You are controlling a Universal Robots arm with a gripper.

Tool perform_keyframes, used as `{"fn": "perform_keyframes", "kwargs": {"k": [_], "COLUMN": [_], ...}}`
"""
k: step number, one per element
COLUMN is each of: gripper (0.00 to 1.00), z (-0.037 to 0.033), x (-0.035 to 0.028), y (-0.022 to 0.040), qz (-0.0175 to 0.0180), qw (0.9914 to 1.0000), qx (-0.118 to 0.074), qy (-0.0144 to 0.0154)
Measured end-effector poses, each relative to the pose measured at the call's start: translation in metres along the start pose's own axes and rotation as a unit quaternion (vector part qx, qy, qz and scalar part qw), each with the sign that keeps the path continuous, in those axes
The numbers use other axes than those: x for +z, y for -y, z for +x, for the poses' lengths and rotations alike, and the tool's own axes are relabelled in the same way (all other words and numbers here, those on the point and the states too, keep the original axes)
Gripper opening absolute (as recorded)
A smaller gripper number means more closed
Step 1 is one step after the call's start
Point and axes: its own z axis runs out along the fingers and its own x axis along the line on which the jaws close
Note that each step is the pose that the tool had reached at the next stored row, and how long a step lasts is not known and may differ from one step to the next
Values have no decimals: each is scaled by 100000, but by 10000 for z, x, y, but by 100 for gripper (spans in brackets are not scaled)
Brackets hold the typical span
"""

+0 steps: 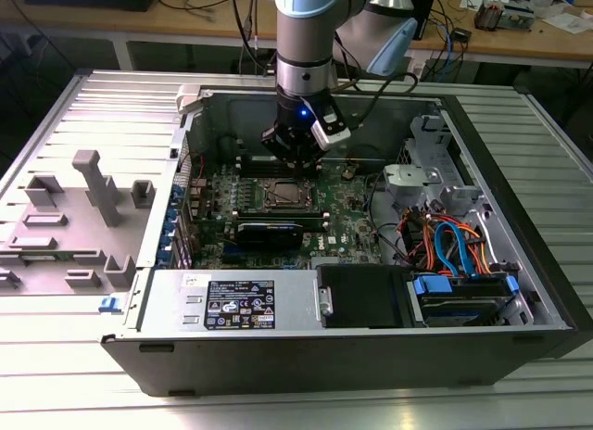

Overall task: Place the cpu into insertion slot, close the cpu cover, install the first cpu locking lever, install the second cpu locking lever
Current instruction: 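Install the first cpu locking lever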

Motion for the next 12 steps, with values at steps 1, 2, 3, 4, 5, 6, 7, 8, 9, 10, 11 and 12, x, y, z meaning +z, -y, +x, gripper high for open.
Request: {"fn": "perform_keyframes", "kwargs": {"k": [1, 2, 3, 4, 5, 6, 7, 8, 9, 10, 11, 12], "gripper": [11, 11, 11, 11, 11, 11, 11, 11, 11, 11, 11, 11], "z": [0, 0, 0, 0, 0, 0, 0, 0, 1, 1, 1, 1], "x": [0, 0, 1, 2, 2, 3, 4, 6, 7, 9, 12, 17], "y": [1, 2, 3, 5, 7, 8, 11, 13, 14, 15, 17, 18], "qz": [30, 67, 64, 70, 75, 84, 105, 117, 125, 134, 148, 160], "qw": [100000, 100000, 100000, 100000, 100000, 100000, 100000, 100000, 100000, 100000, 100000, 100000], "qx": [-3, -4, -4, -5, -2, -2, -4, -4, -5, -6, -6, -5], "qy": [-1, -5, -1, -1, 4, 4, -1, -1, -5, -6, -7, -8]}}
